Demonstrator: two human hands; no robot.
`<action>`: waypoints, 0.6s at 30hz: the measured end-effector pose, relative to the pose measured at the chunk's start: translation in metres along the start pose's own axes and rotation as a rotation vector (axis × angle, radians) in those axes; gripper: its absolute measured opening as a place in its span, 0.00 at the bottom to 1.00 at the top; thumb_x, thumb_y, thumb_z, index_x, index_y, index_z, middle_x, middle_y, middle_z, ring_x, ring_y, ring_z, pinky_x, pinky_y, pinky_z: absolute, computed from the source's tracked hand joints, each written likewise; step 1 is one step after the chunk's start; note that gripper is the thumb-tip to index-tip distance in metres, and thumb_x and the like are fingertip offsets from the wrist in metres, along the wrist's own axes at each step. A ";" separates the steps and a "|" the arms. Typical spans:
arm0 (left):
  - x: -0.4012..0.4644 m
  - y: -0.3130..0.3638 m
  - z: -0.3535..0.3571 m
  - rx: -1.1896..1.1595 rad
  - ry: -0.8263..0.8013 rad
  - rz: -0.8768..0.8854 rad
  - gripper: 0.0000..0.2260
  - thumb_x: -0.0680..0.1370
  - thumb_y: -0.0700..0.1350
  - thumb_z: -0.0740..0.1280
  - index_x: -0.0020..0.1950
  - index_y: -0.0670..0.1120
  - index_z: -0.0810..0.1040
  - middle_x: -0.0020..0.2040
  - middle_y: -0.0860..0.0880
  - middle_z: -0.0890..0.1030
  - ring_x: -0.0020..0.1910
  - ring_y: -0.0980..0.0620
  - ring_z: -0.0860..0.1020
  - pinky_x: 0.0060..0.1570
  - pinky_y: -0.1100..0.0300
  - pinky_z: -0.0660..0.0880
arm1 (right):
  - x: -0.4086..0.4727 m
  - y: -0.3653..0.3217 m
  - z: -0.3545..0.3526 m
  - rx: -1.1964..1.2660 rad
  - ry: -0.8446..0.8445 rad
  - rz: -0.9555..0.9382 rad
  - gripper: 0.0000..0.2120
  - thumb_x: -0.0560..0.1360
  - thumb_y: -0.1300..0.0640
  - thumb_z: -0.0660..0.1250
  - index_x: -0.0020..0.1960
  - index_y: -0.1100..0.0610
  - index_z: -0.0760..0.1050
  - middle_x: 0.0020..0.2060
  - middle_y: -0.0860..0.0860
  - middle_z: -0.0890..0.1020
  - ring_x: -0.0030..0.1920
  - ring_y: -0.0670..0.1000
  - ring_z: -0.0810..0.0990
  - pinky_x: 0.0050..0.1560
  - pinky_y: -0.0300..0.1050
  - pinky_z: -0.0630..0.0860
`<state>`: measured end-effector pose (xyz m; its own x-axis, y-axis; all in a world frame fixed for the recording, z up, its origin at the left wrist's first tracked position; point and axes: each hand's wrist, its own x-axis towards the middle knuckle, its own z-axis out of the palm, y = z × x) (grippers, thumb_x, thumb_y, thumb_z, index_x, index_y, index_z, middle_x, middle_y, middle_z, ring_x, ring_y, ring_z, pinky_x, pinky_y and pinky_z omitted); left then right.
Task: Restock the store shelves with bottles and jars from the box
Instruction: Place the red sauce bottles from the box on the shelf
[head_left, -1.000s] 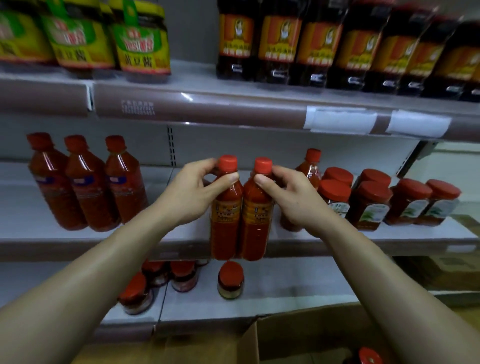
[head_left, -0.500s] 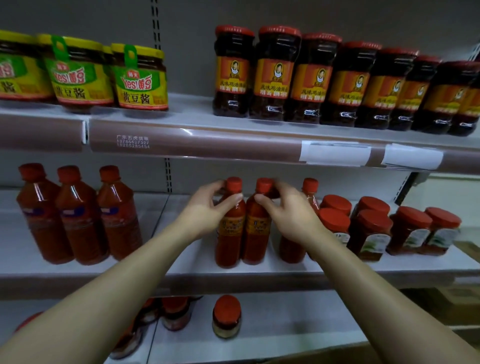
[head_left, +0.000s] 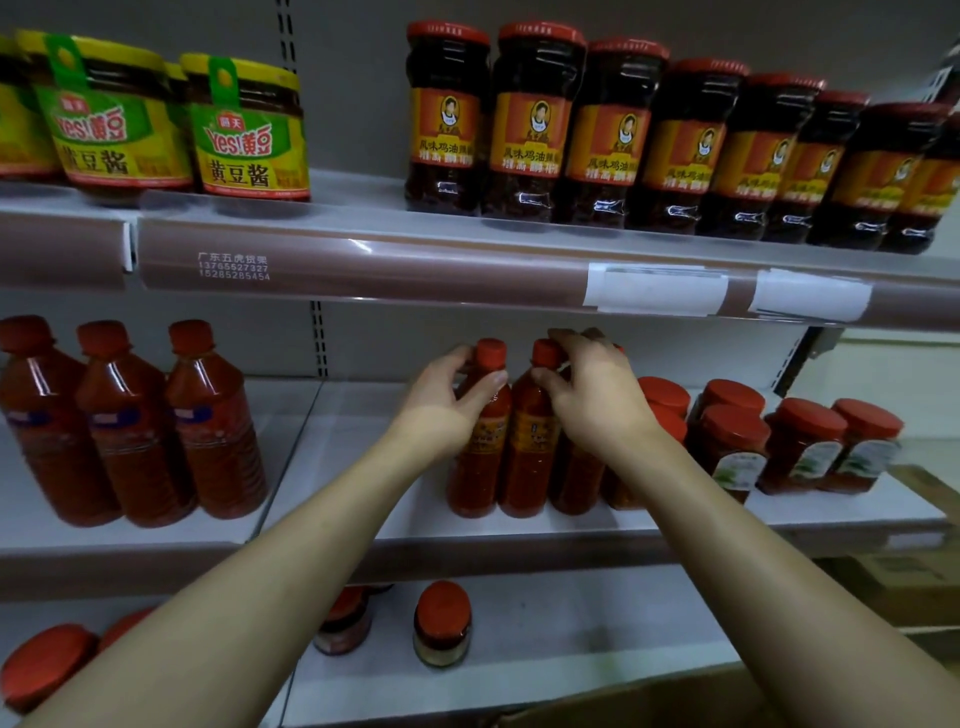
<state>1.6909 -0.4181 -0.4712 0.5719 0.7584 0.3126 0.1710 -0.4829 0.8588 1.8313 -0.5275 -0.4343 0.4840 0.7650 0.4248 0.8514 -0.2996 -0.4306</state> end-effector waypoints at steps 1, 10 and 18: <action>0.001 0.000 0.002 0.006 0.002 0.001 0.20 0.78 0.61 0.69 0.64 0.50 0.79 0.59 0.49 0.83 0.58 0.47 0.82 0.62 0.44 0.79 | 0.001 0.001 0.000 0.004 0.009 0.003 0.25 0.83 0.54 0.68 0.78 0.57 0.70 0.69 0.60 0.75 0.66 0.62 0.78 0.68 0.54 0.75; -0.009 -0.001 0.005 -0.011 -0.011 -0.052 0.28 0.79 0.58 0.71 0.75 0.50 0.72 0.71 0.50 0.77 0.70 0.49 0.75 0.70 0.47 0.73 | -0.028 0.006 0.003 0.116 0.128 0.001 0.26 0.82 0.56 0.70 0.78 0.53 0.69 0.70 0.54 0.73 0.65 0.55 0.79 0.67 0.48 0.78; -0.080 -0.017 0.013 0.049 0.188 0.134 0.20 0.79 0.60 0.69 0.69 0.57 0.70 0.65 0.56 0.71 0.68 0.53 0.70 0.65 0.55 0.72 | -0.080 0.034 -0.014 0.136 0.093 0.037 0.11 0.79 0.56 0.73 0.59 0.51 0.74 0.51 0.46 0.79 0.51 0.43 0.79 0.54 0.40 0.79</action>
<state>1.6530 -0.4760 -0.5163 0.4331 0.7523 0.4964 0.1455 -0.6018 0.7853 1.8243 -0.6065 -0.4716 0.5363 0.6972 0.4756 0.8005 -0.2416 -0.5484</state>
